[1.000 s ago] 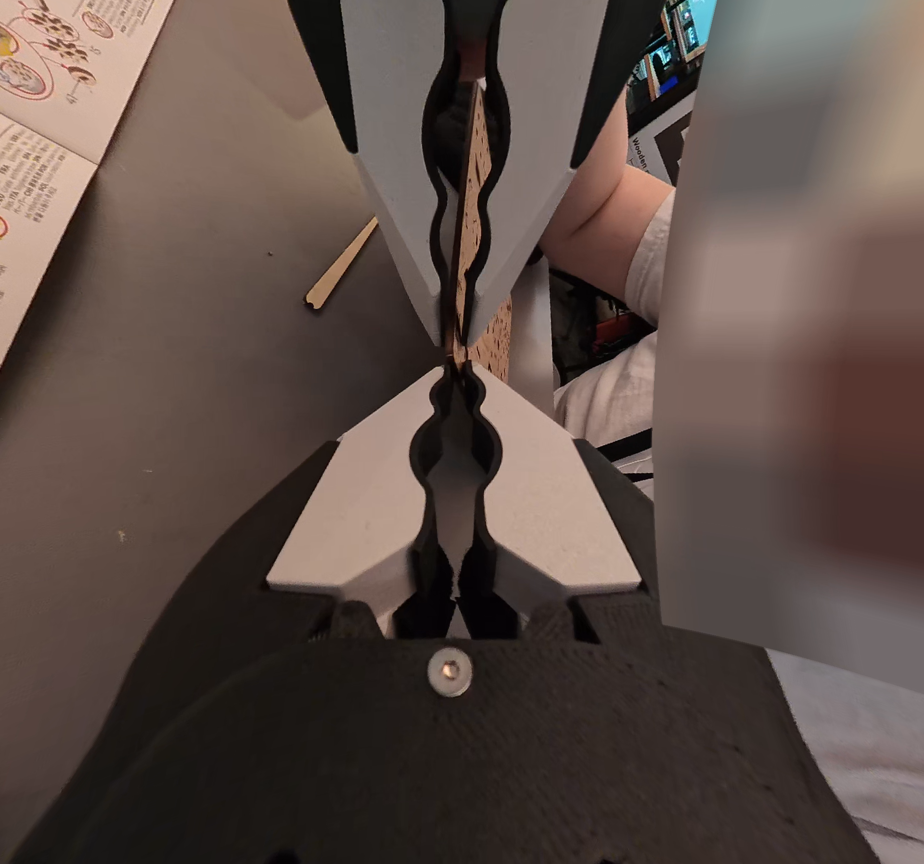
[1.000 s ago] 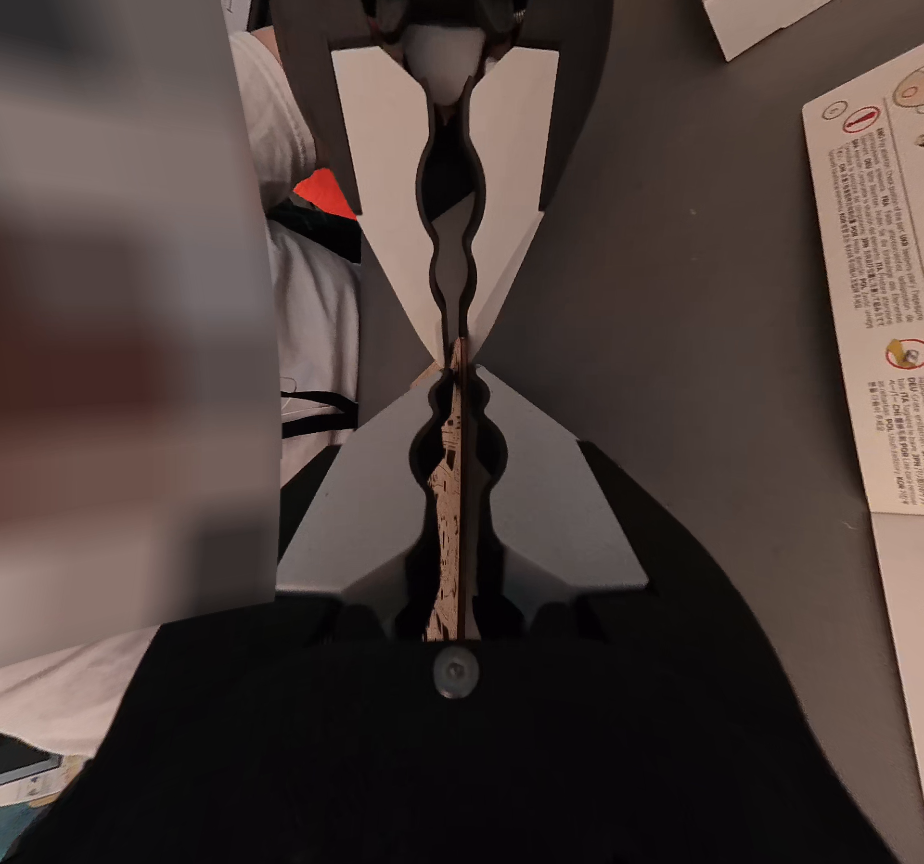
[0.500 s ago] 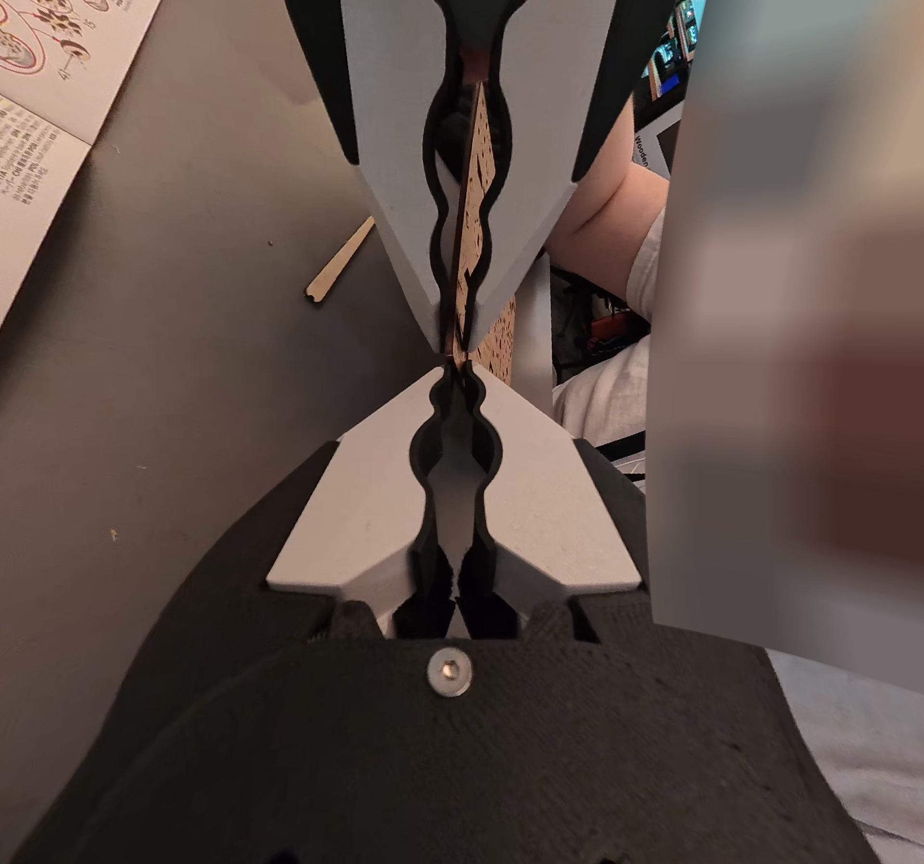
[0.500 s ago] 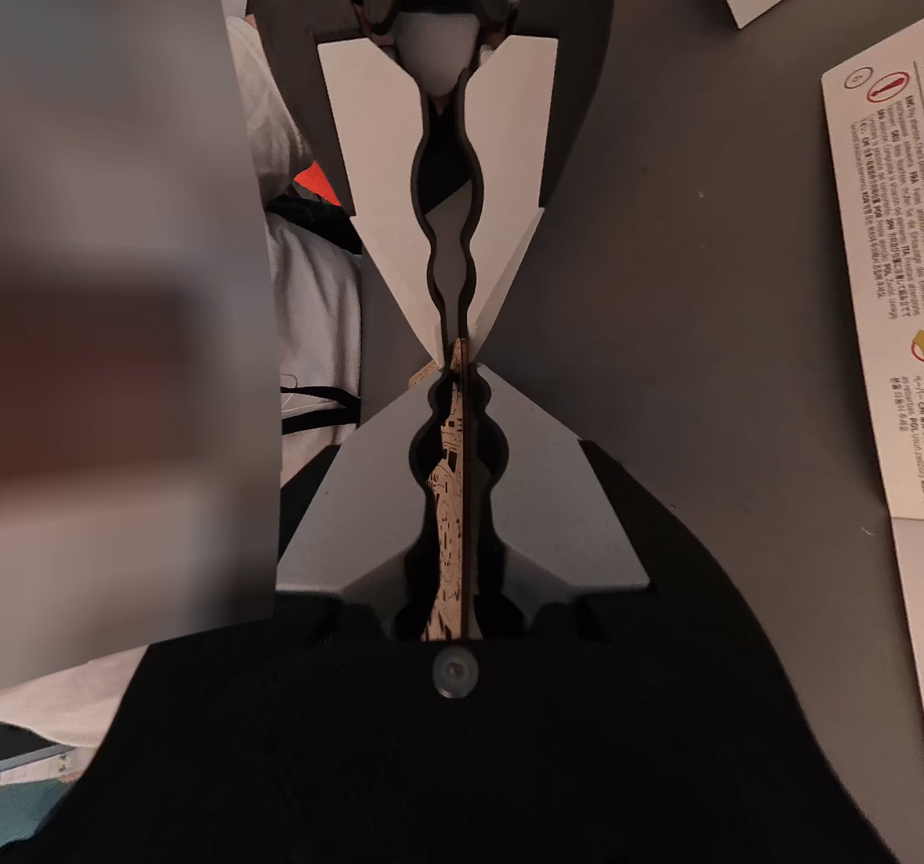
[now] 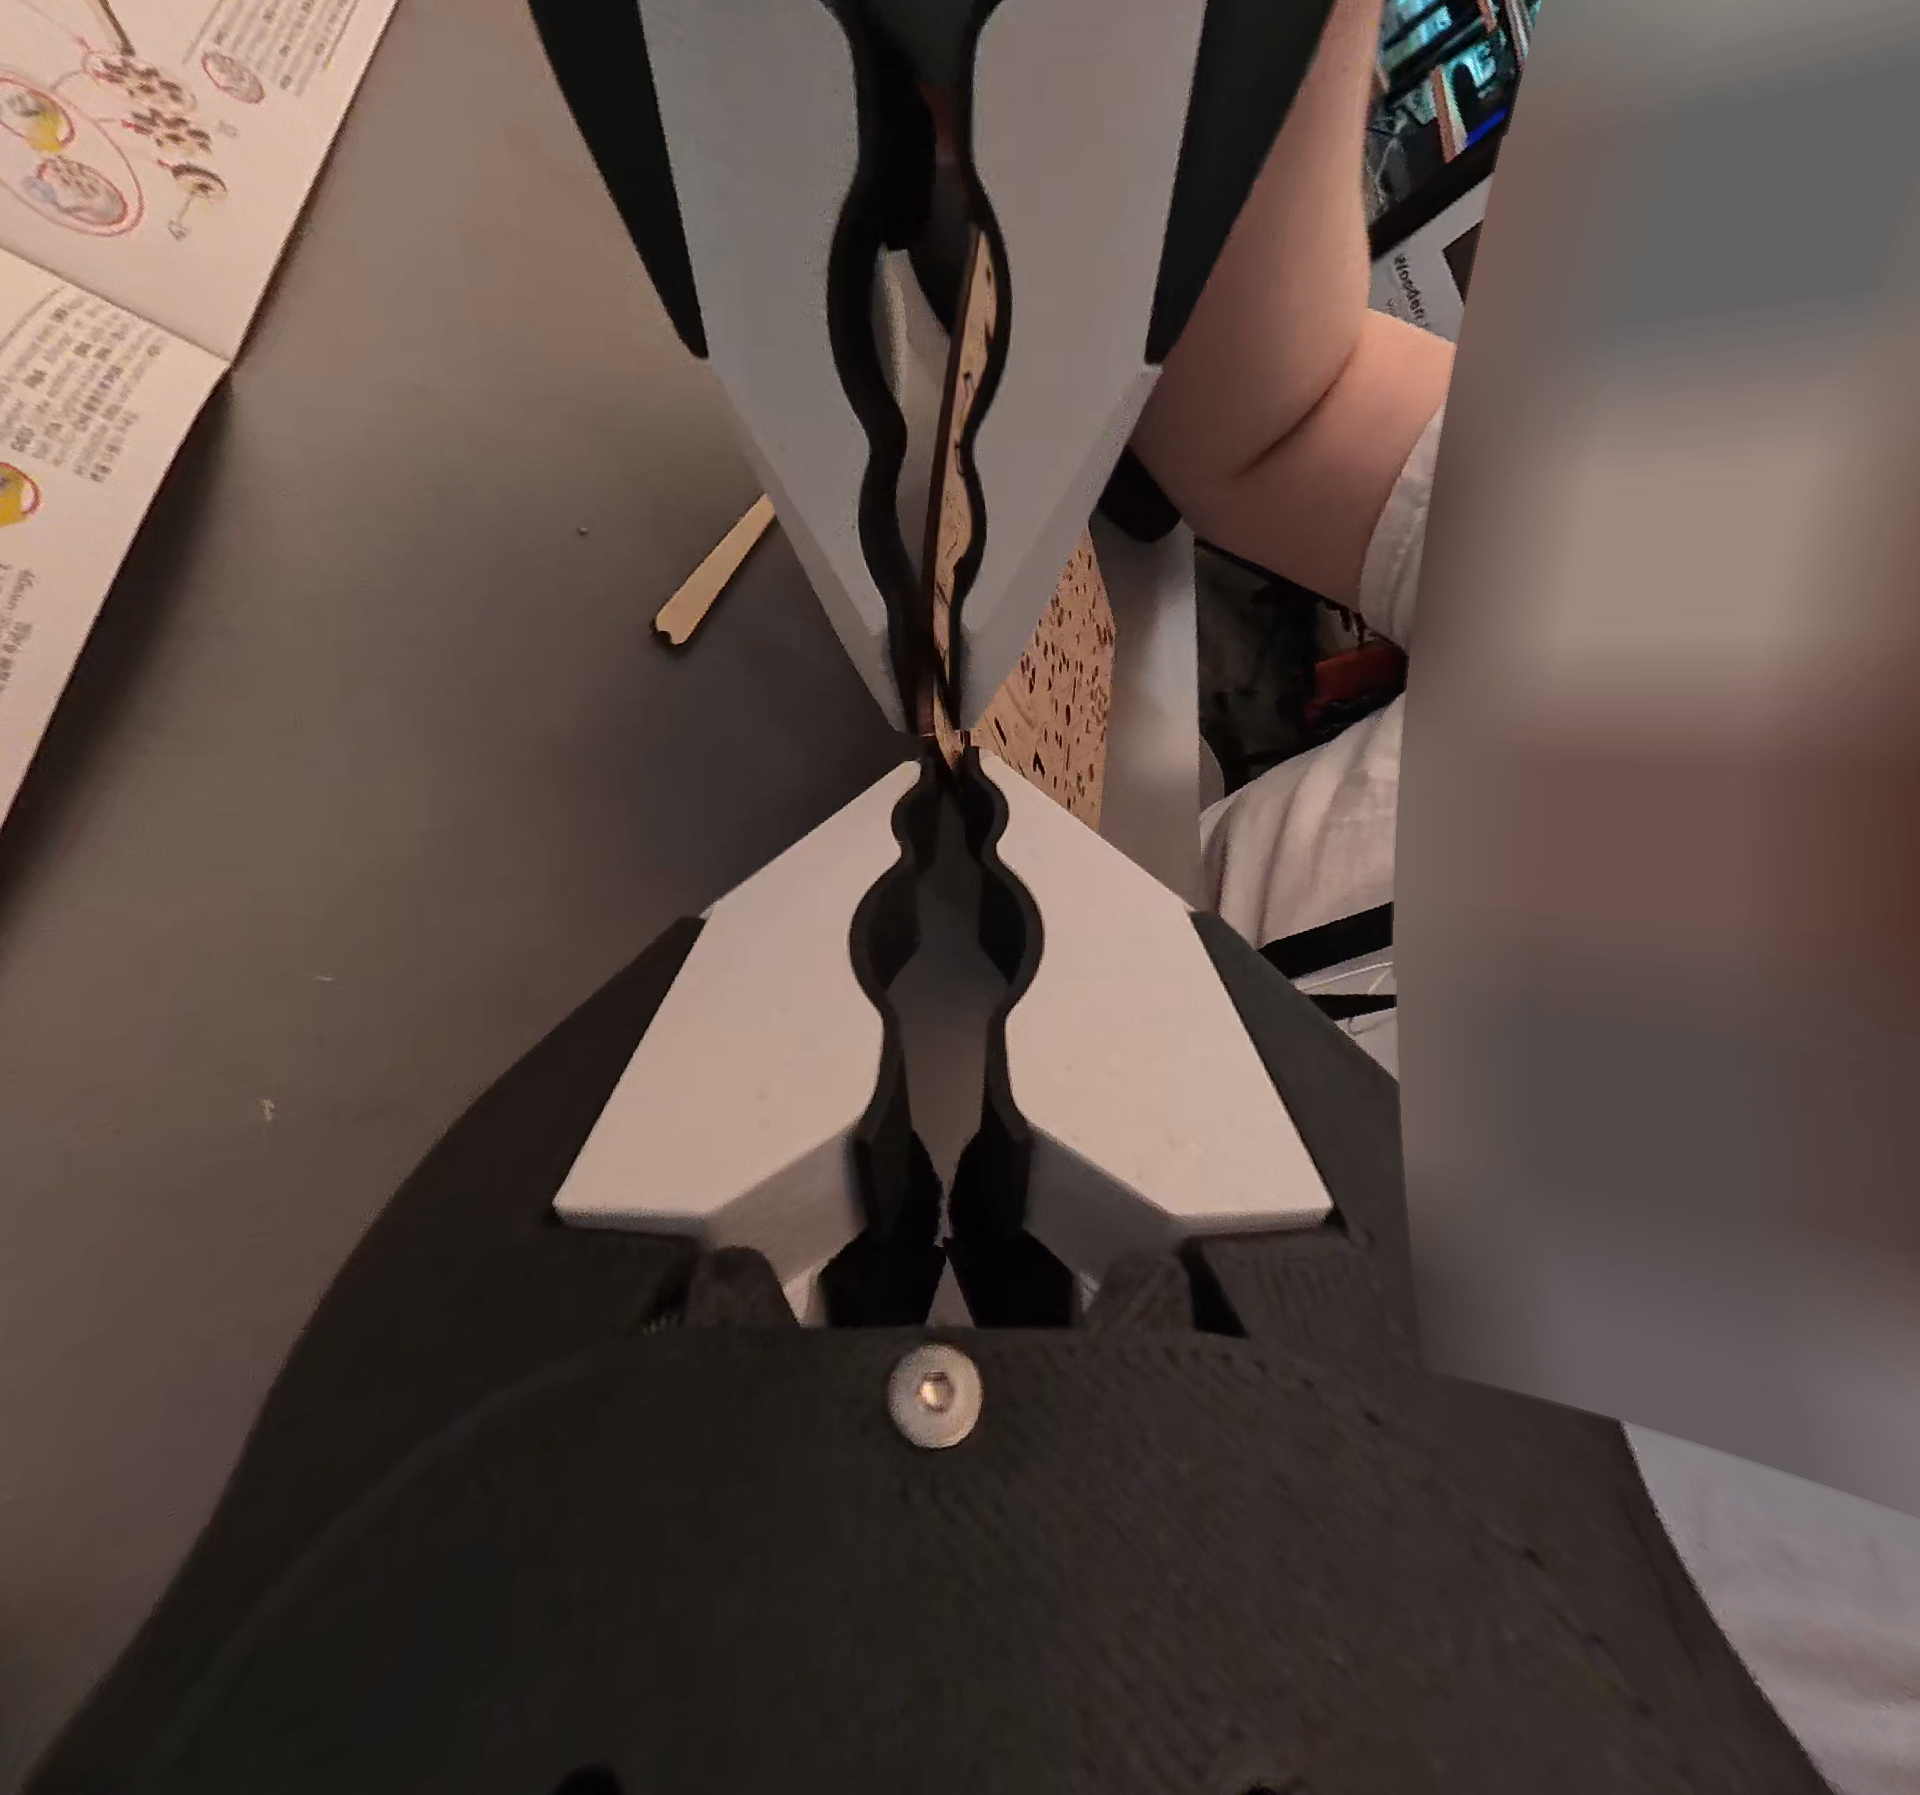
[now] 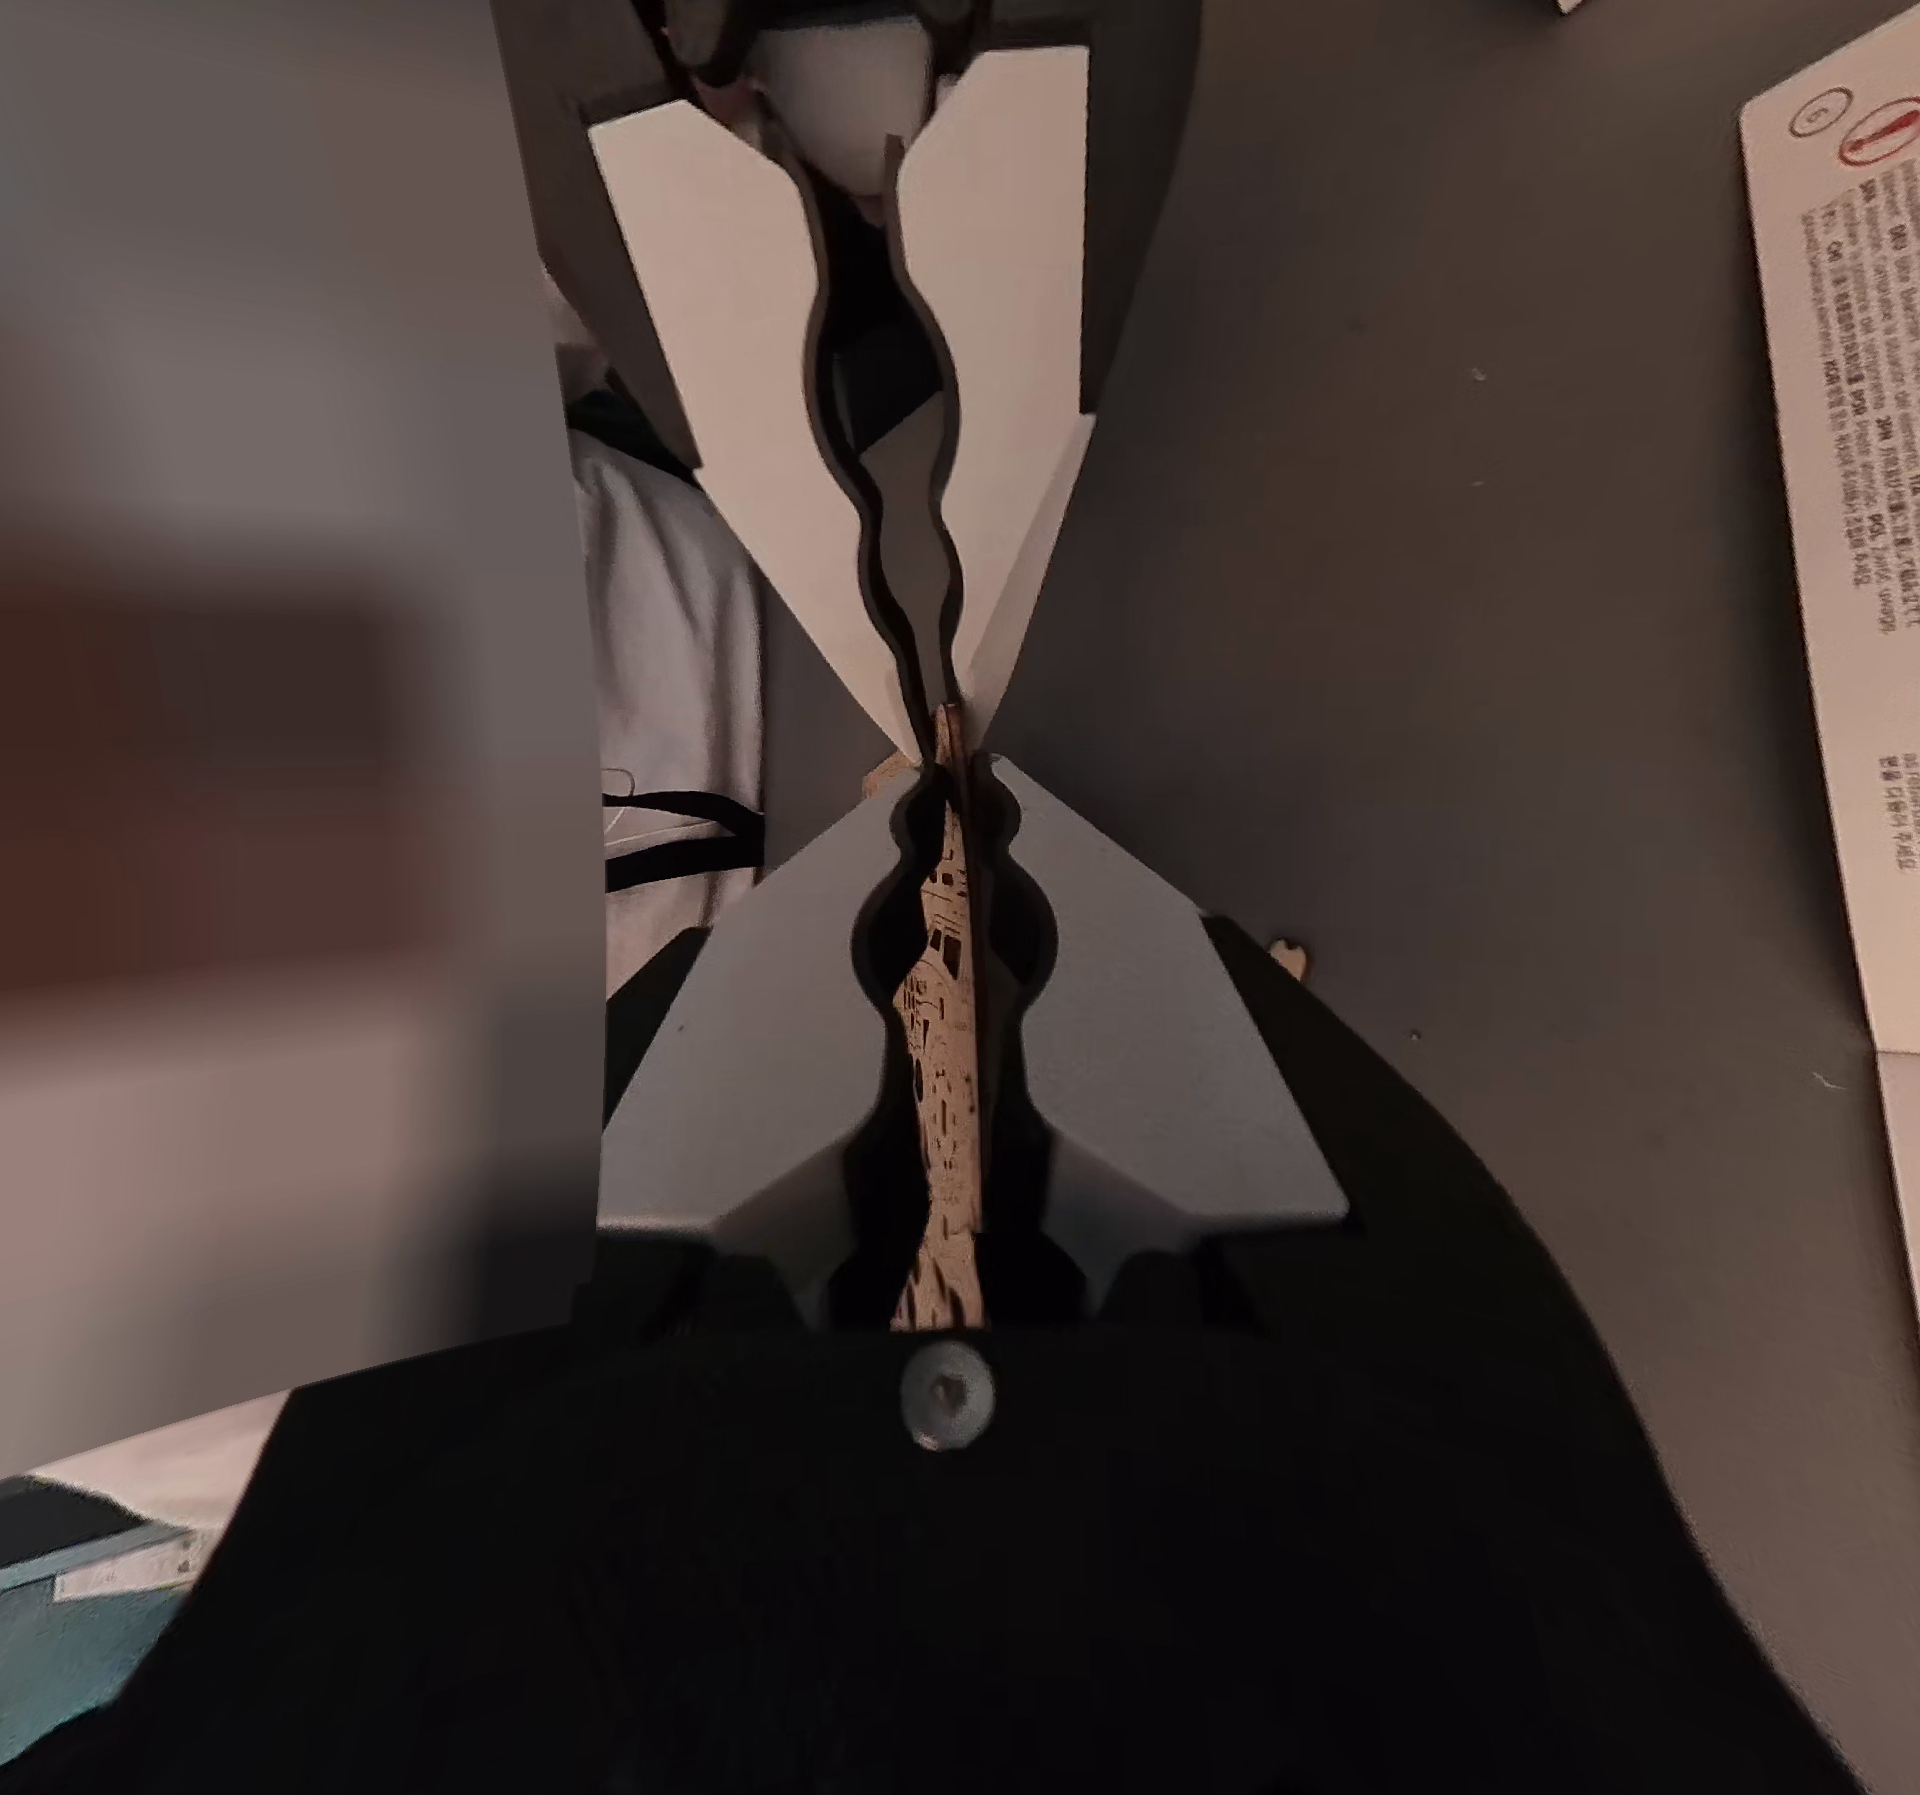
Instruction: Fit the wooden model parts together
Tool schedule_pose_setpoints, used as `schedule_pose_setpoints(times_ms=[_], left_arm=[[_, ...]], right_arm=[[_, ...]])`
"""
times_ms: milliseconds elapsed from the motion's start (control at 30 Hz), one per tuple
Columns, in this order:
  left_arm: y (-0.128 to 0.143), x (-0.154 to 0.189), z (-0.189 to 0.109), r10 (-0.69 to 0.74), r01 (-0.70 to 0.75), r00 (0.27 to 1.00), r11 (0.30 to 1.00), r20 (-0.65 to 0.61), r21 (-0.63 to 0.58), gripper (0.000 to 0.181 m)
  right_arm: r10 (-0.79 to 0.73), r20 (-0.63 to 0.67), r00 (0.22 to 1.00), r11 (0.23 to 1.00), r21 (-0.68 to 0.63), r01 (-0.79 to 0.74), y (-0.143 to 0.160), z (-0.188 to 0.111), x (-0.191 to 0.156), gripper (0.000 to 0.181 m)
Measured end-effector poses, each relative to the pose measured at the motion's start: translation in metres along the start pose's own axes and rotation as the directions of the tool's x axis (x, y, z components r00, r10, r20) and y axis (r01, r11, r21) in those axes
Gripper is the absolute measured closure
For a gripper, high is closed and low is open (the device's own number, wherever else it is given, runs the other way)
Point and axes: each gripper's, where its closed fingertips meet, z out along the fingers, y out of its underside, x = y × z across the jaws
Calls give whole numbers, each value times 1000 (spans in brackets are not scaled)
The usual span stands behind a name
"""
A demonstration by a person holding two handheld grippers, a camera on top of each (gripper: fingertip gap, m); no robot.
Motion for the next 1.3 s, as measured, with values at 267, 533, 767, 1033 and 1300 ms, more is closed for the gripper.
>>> schedule_pose_setpoints(times_ms=[267,533,767,1033,1300], left_arm=[[4,-6,3,-20,20,1000,1000,13,-24,178],[5,-4,2,-33,32,999,999,-8,-33,178],[5,0,3,-30,29,999,999,-24,-35,178],[4,1,2,-28,27,999,999,-26,-30,178],[5,0,5,-7,6,1000,999,-13,-39,179]], right_arm=[[-57,-43,997,998,-28,56,3,3,5,176],[-147,-97,984,987,50,153,-12,-12,-4,179],[-162,-145,976,987,-19,161,-6,-4,2,165],[-192,-151,970,981,-45,188,-5,0,0,176],[-206,-171,963,978,-75,196,-2,1,2,176]])
